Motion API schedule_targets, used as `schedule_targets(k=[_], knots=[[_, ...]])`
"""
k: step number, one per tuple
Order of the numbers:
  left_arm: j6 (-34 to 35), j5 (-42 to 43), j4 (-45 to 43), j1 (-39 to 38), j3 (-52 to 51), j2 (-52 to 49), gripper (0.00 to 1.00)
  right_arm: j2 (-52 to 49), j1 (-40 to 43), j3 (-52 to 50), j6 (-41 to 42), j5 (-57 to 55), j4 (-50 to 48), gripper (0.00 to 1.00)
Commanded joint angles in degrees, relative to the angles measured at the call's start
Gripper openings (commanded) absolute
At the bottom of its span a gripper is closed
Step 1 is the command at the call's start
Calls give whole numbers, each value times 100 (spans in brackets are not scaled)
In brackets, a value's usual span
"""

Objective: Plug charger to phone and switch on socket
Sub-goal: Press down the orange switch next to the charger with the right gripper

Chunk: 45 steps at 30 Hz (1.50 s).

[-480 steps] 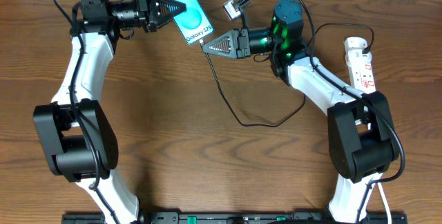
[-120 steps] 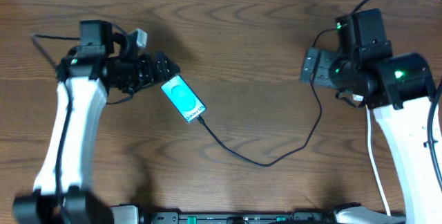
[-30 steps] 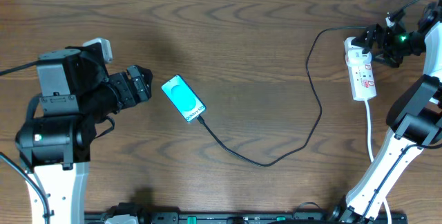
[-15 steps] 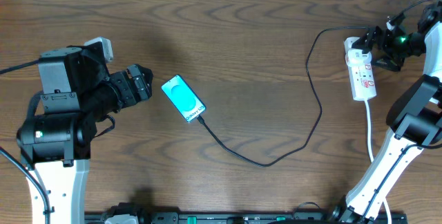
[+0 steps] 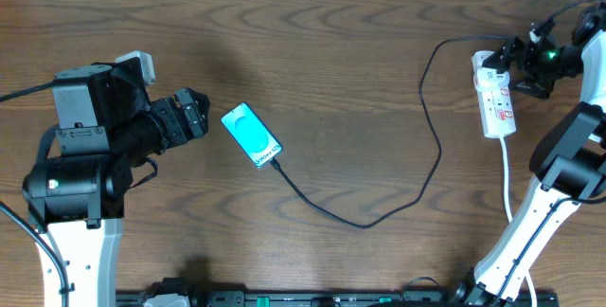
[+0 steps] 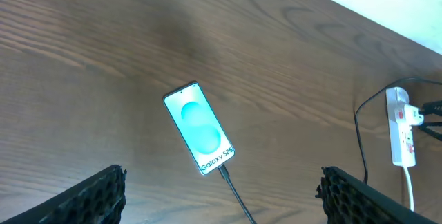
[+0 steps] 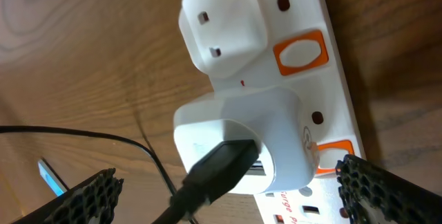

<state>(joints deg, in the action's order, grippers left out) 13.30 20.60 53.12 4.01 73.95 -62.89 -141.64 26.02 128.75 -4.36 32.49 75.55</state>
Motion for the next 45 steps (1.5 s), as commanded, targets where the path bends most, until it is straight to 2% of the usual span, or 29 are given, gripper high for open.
schedule_targets(k=[1,45], knots=[[-9,-76,-7,-7,103,-2,90,-90,-63,-92,68,-24,-22,99],[-11,-76,-11,-7,103,-2,90,-356,-267,-107,111,-20,-81,99]])
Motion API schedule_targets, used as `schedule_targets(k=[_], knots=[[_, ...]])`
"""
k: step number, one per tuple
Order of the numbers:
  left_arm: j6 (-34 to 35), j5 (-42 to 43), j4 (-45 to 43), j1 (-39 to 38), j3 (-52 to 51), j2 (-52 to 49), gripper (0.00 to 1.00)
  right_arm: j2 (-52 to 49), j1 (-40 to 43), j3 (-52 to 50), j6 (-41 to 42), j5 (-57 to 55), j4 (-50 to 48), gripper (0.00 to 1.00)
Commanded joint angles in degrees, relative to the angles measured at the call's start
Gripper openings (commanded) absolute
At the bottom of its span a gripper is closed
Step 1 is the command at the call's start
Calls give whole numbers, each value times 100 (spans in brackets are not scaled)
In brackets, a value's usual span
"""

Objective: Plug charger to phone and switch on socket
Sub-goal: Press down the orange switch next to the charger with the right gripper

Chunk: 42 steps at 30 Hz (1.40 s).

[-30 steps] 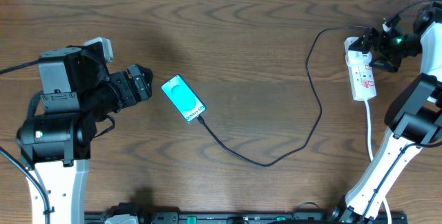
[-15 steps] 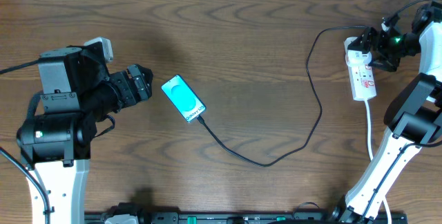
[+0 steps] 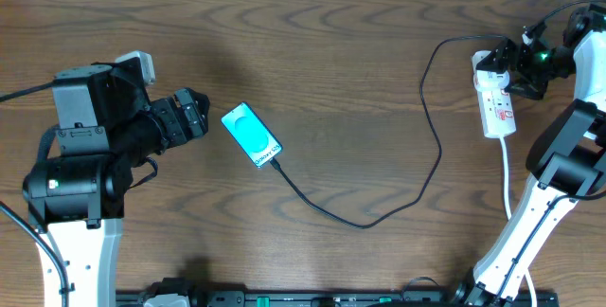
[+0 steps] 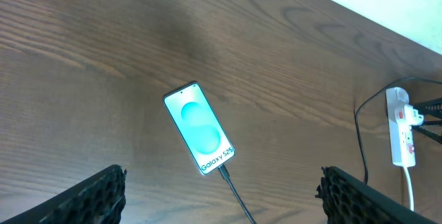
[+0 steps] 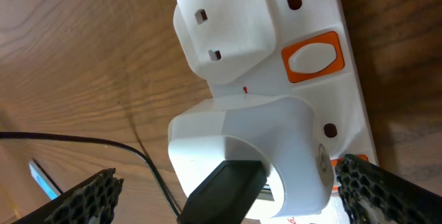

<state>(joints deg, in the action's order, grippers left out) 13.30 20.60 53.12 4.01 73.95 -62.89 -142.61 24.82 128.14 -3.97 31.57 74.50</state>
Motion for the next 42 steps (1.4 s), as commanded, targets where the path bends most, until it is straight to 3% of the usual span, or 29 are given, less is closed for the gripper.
schedule_targets(k=[1,42], knots=[[-11,-76,-13,-7,103,-2,90,-262,-155,-46,74,72,26,99],[-11,-76,-26,-7,103,-2,90,-264,-494,-46,181,350,199,99]])
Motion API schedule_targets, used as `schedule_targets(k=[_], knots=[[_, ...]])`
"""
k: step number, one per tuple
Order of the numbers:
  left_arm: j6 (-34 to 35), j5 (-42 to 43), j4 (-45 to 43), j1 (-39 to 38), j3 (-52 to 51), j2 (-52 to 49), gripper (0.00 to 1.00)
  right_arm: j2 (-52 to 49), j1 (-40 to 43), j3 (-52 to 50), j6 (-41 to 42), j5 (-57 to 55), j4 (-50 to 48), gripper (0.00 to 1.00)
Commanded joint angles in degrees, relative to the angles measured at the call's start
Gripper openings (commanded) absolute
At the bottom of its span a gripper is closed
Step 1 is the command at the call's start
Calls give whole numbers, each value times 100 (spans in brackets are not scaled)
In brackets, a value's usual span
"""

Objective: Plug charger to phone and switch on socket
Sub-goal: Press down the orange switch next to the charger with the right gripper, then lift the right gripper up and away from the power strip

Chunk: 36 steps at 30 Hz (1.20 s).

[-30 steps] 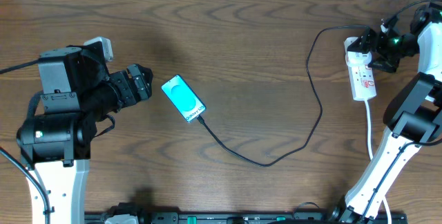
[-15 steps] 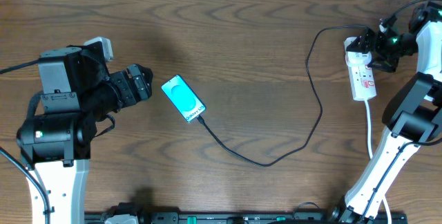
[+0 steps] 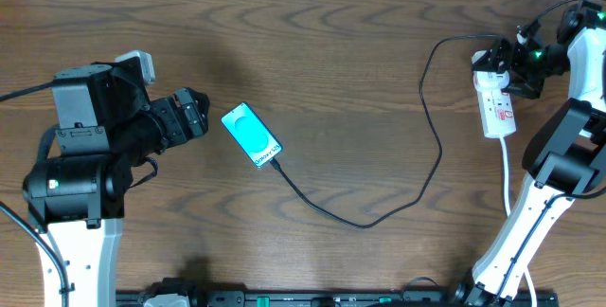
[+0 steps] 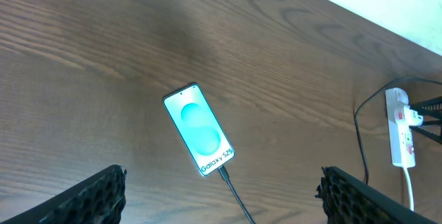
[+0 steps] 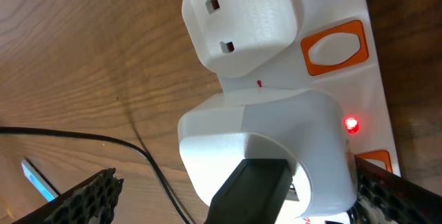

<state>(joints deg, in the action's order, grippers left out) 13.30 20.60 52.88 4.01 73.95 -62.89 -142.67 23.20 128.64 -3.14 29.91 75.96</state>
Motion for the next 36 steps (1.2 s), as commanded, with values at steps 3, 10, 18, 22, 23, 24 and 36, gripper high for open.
schedule_targets(k=[3,10,18,22,23,24,36], knots=[[-11,-76,-2,-7,103,-2,90,-256,-332,-92,103,518,74,99],[-11,-76,4,-7,103,-2,90,-208,-232,-7,251,516,127,99],[-11,-76,0,-7,103,-2,90,-197,-83,684,245,509,623,99],[-11,-76,2,-7,103,-2,90,-197,-13,1228,243,407,973,99],[-11,-76,2,-7,103,-2,90,-197,2,1381,243,341,1082,99],[-11,-76,2,-7,103,-2,90,-197,11,1510,243,289,1185,99],[-11,-76,0,-7,103,0,90,68,151,2896,249,-42,2135,99]])
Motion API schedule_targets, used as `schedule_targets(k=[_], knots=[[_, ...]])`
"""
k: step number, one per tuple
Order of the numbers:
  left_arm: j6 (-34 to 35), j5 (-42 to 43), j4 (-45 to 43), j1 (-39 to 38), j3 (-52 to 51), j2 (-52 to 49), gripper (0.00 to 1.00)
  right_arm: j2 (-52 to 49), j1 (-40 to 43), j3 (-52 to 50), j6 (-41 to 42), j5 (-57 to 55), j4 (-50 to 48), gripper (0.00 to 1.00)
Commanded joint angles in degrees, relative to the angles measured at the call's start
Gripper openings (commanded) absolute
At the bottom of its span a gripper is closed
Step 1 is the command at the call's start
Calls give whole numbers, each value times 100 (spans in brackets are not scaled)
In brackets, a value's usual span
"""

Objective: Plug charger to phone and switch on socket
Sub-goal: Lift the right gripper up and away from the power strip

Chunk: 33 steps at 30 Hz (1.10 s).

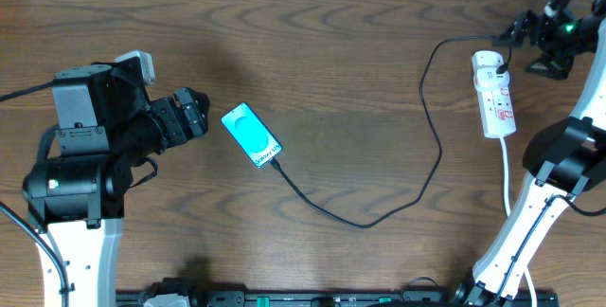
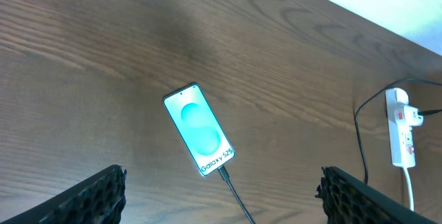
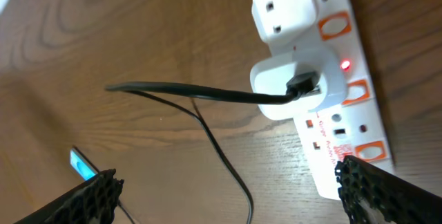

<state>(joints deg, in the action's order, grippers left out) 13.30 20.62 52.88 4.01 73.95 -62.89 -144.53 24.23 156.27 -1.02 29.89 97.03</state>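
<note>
The phone (image 1: 251, 135) lies screen-up and lit on the wooden table, also in the left wrist view (image 2: 199, 128). A black cable (image 1: 379, 217) is plugged into its lower end and runs to a white charger (image 3: 293, 86) in the white power strip (image 1: 494, 94). A red light (image 3: 344, 65) glows beside the charger. My right gripper (image 1: 532, 32) hangs open above and behind the strip, apart from it (image 3: 228, 196). My left gripper (image 1: 194, 115) is open just left of the phone (image 2: 221, 200).
A second white plug (image 3: 286, 3) sits in the strip's end socket. Orange switches (image 3: 333, 27) line the strip's edge. The strip's white lead (image 1: 507, 179) runs toward the front right. The table's far edge lies close behind the strip.
My right gripper has moved from close over the charger to higher and farther back, so the whole strip end now shows. The red light stays lit. Phone, cable and left arm are unmoved.
First my right gripper hovered close over the charger with no light showing on the strip. Then it sat closer to the orange switch. At the last earlier moment a red light glowed beside the charger. Now the gripper is clear of the strip, the light still on.
</note>
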Motion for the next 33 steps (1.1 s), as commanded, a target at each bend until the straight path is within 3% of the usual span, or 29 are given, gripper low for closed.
schedule_targets(k=[1,16,23,33], knots=[[-11,-79,0,-7,103,0,90,363,48,133,35,-39,28,99],[-9,-79,-2,-7,103,-2,90,2514,-345,133,87,-181,28,99],[-11,-79,-2,-7,103,-2,90,3644,-1467,98,98,-1314,31,99],[-11,-79,2,-7,103,-2,90,4168,-3067,-151,398,-2791,28,99]])
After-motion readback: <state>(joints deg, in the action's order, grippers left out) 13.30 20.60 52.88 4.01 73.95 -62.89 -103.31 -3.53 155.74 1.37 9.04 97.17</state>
